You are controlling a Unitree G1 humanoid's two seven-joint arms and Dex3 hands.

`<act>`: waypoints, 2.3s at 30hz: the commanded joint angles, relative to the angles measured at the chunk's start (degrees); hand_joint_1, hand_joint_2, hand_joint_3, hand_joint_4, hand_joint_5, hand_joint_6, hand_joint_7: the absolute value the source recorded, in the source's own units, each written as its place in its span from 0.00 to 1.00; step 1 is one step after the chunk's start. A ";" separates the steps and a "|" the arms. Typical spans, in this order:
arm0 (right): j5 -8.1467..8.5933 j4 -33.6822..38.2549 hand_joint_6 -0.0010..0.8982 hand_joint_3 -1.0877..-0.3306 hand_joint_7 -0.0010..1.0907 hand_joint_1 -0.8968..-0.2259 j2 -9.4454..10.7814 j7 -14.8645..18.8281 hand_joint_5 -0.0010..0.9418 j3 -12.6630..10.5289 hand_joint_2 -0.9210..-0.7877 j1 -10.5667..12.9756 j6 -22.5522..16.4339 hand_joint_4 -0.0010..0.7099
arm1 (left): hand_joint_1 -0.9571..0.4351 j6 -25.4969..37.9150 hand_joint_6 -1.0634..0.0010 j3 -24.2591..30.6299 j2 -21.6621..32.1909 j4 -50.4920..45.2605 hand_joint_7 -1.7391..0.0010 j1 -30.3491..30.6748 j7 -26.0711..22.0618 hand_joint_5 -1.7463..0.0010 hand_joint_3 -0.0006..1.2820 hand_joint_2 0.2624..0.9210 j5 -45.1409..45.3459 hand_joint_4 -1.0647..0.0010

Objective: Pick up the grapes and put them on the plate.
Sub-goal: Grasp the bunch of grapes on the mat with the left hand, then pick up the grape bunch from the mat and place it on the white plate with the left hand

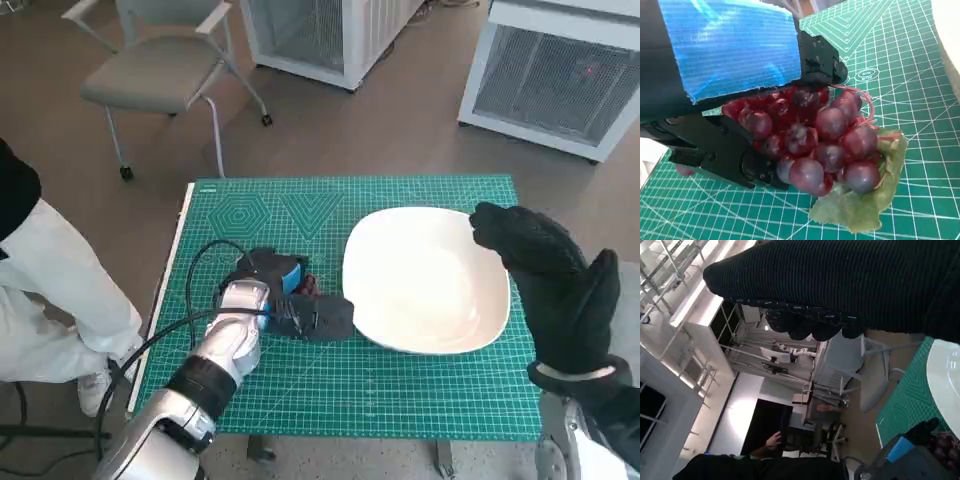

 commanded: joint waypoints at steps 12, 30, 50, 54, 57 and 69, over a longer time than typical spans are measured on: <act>-0.12 0.26 0.19 0.68 0.85 0.62 -0.06 -0.48 0.60 -0.17 0.00 1.37 0.97 0.58 | 0.90 -4.61 0.55 0.08 -1.04 10.21 0.98 -3.10 4.56 0.29 0.39 0.73 -4.87 0.57; 0.38 -0.12 0.19 0.68 0.85 0.62 -0.19 -0.28 0.60 -0.55 0.00 1.50 1.52 0.58 | 0.96 -6.83 0.43 -0.40 -0.32 12.21 0.97 -3.29 5.31 0.05 0.60 0.64 -6.29 0.62; -0.17 0.58 0.19 0.68 0.85 0.62 -0.28 -0.11 0.61 -0.32 0.00 0.98 0.75 0.58 | 0.96 -6.49 0.32 -0.05 0.78 10.44 0.91 -3.33 3.98 0.11 0.54 0.64 -7.81 0.54; -0.11 0.57 0.19 0.68 0.85 0.62 -0.34 -0.05 0.61 -0.38 0.00 1.00 0.78 0.57 | 0.96 -6.35 0.35 -0.06 0.92 10.42 0.92 -3.54 3.82 0.11 0.54 0.63 -7.83 0.54; -0.06 0.52 0.19 0.68 0.85 0.62 -0.35 -0.03 0.61 -0.38 0.00 1.02 0.82 0.58 | 0.96 -6.05 0.37 0.02 1.06 10.18 0.93 -3.73 3.56 0.11 0.54 0.63 -7.92 0.54; -0.06 0.31 0.19 0.68 0.85 0.62 -0.45 -0.06 0.61 -0.39 0.00 1.00 0.93 0.57 | 0.77 -2.10 0.41 2.09 3.75 -1.23 0.53 -3.05 -1.42 0.19 0.29 0.82 -9.83 0.45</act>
